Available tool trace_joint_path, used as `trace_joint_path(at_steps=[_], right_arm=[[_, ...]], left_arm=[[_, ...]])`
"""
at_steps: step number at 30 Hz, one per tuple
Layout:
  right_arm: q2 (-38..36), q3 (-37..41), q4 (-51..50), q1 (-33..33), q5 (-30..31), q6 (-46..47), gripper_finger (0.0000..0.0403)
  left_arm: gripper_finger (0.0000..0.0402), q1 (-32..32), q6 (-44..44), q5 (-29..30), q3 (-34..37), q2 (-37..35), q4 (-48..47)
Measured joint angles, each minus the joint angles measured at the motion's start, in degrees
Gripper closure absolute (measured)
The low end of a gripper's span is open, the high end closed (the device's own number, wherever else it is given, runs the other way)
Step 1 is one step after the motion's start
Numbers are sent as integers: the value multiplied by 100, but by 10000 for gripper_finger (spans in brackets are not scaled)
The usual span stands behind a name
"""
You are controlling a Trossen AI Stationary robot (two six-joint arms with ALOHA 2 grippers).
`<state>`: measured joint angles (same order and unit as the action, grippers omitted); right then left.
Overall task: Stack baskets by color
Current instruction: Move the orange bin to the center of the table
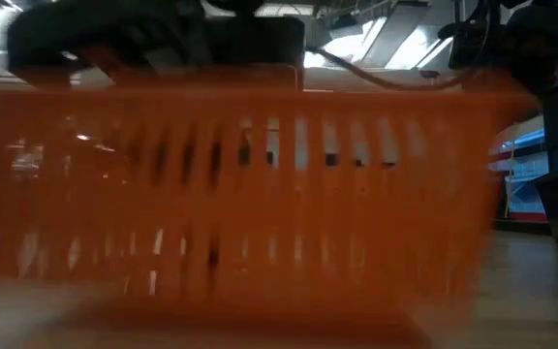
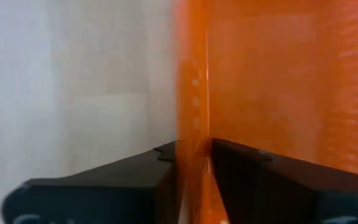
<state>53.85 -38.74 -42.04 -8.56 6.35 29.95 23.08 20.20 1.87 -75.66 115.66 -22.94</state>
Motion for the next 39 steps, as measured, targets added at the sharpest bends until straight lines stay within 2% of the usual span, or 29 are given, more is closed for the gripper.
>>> trace_joint_path(at_steps=[4, 7, 17, 26, 31, 39], right_arm=[[0, 0, 2, 1, 0, 0, 268], [2, 0, 6, 0, 0, 0, 268], [2, 0, -4, 0, -199, 2, 268], [2, 0, 42, 0, -195, 2, 268], [2, 0, 113, 1, -195, 2, 268], [0, 0, 189, 1, -197, 152, 268]], left_arm=[[389, -273, -182, 60, 0, -18, -2], [399, -586, -433, 225, 0, -82, -34], [401, -2125, -1614, 306, 4, -549, -219], [401, -3444, -2377, -399, 8, -503, 579], [401, -3823, -2531, -783, 7, -489, 1093], [401, -3960, -2531, -815, 22, -256, 1099]])
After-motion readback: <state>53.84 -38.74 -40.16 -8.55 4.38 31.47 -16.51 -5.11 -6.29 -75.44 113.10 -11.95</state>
